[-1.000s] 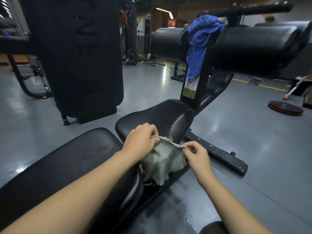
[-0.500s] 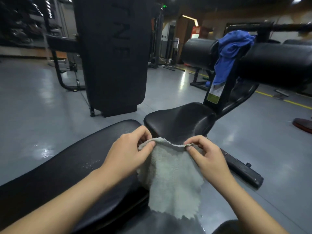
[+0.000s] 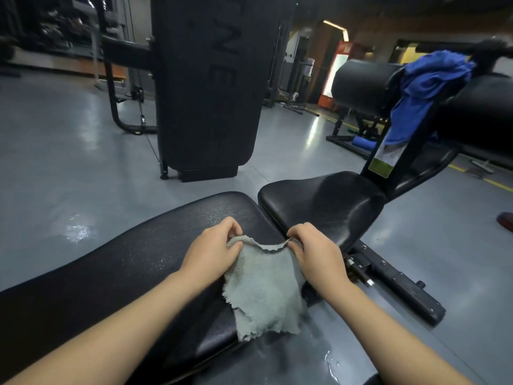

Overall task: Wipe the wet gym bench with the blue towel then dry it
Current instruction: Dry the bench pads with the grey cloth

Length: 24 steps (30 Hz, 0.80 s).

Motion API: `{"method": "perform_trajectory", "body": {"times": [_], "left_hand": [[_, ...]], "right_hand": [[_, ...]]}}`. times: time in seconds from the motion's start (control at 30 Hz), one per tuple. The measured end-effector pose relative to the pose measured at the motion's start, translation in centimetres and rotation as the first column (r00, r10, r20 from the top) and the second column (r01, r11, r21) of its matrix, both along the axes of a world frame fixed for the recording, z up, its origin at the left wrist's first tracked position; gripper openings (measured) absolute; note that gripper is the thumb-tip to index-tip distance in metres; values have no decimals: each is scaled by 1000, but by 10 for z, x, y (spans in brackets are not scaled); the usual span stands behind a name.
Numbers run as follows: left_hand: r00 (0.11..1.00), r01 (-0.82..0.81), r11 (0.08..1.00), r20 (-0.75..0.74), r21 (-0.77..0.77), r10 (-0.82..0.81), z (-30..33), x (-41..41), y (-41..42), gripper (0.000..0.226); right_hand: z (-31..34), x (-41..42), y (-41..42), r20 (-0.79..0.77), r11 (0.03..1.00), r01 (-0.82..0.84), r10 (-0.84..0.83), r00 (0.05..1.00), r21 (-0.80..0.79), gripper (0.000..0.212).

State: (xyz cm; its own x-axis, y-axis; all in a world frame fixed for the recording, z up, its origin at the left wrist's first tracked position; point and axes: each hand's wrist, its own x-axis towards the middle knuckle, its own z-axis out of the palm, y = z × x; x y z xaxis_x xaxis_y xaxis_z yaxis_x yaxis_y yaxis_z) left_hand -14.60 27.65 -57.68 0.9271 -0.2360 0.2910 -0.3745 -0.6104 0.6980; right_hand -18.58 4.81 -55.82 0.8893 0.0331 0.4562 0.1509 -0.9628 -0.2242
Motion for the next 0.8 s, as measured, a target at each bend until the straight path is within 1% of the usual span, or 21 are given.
{"method": "perform_trajectory", "body": {"times": [0.07,0.1,0.13,0.17,0.2,0.23,0.27,0.33,0.4,0.47,0.53,0.63,0.8], "left_hand": [[1000,-8,999,-14,38,8,-7,8,0,15],[1000,-15,998,-19,68,17,-10,11,-1,15],[1000,-22,996,-20,92,24,-13,14,-1,15],[999,-23,995,-22,100,25,-15,16,-1,15],[999,-22,995,-25,96,24,-17,18,0,16],[999,-21,995,-31,93,24,-19,19,1,15],[999,-21,995,-34,96,25,-20,20,2,15],[999,-28,993,-30,117,32,-22,21,7,13],[999,-39,989,5,146,39,-24,21,15,11],[998,-51,982,39,184,44,-26,21,25,10],[997,-64,972,56,227,52,-28,20,38,9],[996,-86,953,44,289,77,-31,19,60,12],[993,-116,925,8,361,121,-38,18,94,9]], "right_hand": [[-3,-1,3,138,989,1,20,990,-150,19],[-5,-3,6,184,981,-36,72,980,-190,22],[-9,-8,10,190,965,-123,169,967,-231,22],[-13,-12,14,167,930,-239,292,942,-278,19],[-18,-17,18,106,879,-358,407,907,-314,14],[-23,-21,21,30,833,-452,486,874,-320,11],[-28,-22,22,-35,806,-510,525,851,-301,13],[-30,-19,21,-144,811,-540,521,841,-225,22],[-29,-11,19,-252,822,-535,485,837,-196,38],[-29,-2,21,-341,817,-525,435,833,-239,56],[-30,7,25,-389,809,-501,373,842,-308,69],[-29,24,34,-441,801,-481,309,842,-356,76],[-22,79,49,-470,817,-451,259,844,-359,79]]}}
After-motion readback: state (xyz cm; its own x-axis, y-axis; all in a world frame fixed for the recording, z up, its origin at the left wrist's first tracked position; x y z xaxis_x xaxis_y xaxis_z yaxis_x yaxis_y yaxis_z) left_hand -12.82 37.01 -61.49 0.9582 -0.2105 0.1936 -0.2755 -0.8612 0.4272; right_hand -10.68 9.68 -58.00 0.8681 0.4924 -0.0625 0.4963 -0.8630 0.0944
